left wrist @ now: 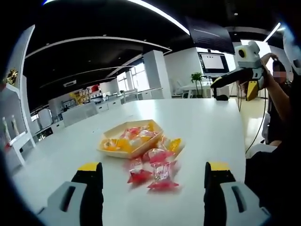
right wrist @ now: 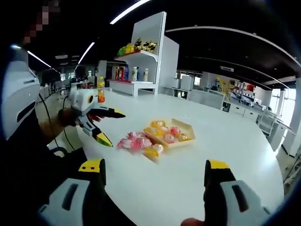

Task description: Pick up the marshmallows scattered on the table and place them into the bowl on the table

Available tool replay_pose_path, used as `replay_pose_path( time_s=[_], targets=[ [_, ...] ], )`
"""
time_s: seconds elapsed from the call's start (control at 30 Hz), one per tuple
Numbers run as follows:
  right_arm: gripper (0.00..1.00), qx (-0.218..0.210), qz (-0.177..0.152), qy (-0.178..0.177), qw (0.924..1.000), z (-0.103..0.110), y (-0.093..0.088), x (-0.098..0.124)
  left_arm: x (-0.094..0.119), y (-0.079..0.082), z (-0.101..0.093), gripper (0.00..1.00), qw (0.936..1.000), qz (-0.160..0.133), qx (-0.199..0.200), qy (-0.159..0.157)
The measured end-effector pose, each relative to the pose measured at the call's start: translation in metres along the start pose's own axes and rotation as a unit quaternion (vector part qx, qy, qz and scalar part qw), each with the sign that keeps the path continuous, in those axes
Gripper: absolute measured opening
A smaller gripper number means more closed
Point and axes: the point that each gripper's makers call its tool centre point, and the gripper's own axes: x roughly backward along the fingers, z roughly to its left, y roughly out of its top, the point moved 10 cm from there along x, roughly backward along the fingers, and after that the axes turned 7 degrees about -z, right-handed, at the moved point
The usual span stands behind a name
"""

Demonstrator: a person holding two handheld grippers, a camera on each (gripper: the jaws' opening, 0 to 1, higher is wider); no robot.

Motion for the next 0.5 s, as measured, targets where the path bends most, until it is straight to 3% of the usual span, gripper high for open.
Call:
replay_pose_path(
  time_s=[0.27, 0.5],
  targets=[
    [0.83, -0.002, 0.007, -0.003, 1.0000, -0.001, 0.000, -0.003, -0.014, -0.009, -0.004, 0.82, 0.9999, 0.009, 0.004, -0.001],
    [0.83, -0.001, 0.009, 0.000, 1.0000, 0.001, -0.001, -0.006, -0.027, -0.027, -0.003, 0.78, 0.9984, 0.033, 0.003, 0.045]
  ],
)
